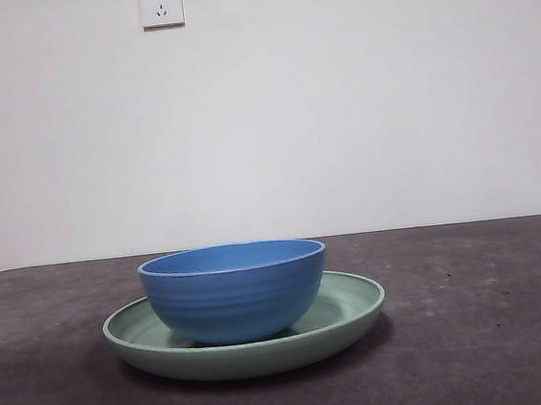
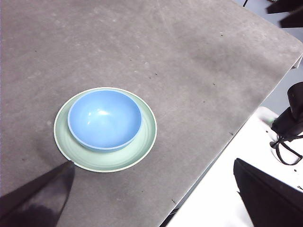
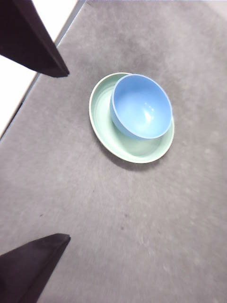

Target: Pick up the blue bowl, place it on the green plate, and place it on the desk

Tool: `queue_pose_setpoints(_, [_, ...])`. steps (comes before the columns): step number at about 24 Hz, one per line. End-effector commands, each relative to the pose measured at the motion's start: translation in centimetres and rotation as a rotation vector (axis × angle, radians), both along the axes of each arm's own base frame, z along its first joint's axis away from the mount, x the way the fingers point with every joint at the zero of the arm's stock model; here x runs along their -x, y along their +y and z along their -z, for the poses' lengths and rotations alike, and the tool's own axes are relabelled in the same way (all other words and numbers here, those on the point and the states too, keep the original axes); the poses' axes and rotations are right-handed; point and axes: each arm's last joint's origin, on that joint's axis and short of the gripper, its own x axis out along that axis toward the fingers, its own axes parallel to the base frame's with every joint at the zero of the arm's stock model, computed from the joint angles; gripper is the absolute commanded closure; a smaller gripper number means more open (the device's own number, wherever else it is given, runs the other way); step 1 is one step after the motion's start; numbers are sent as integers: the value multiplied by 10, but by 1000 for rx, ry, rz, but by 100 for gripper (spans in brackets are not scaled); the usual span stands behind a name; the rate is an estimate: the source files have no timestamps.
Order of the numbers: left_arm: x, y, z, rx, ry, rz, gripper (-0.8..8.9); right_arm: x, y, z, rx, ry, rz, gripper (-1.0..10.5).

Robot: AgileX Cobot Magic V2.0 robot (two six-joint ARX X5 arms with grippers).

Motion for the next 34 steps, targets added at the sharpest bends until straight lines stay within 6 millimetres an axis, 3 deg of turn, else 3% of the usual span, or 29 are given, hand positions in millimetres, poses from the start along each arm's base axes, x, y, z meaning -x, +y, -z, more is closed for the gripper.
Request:
queue_pose_setpoints(1, [1,0,-4,18,-14,3,126,16,-8,-4,-8,-36,-10,369])
queue_pose_setpoints(5, [1,0,-4,27,-1,-6,126,32,-16,-1,-11,-42,-11,369])
queue_pose_setpoints(13, [1,0,-4,30,3,-8,158,32,-16,-1,-8,-44,-13,370])
queue_pose_setpoints(14, [1,0,-4,30,3,-9,215,32,-16,-1,-6,-45,-15,391])
queue_pose_setpoints(16, [1,0,-4,30,3,-8,497,32,-16,-1,-1,-49,-20,593])
queue_pose_setpoints(17, [1,0,-4,30,3,-9,698,32,-16,-1,0,-51,-21,803])
queue_pose_setpoints(18, [1,0,-4,32,5,-10,827,32,-16,-1,3,-53,-25,963])
queue_pose_setpoints(19, [1,0,-5,38,9,-14,779,32,-16,-1,7,-56,-28,924])
queue_pose_setpoints(34, [1,0,-5,46,20,-21,785,32,-16,-1,6,-56,-28,922])
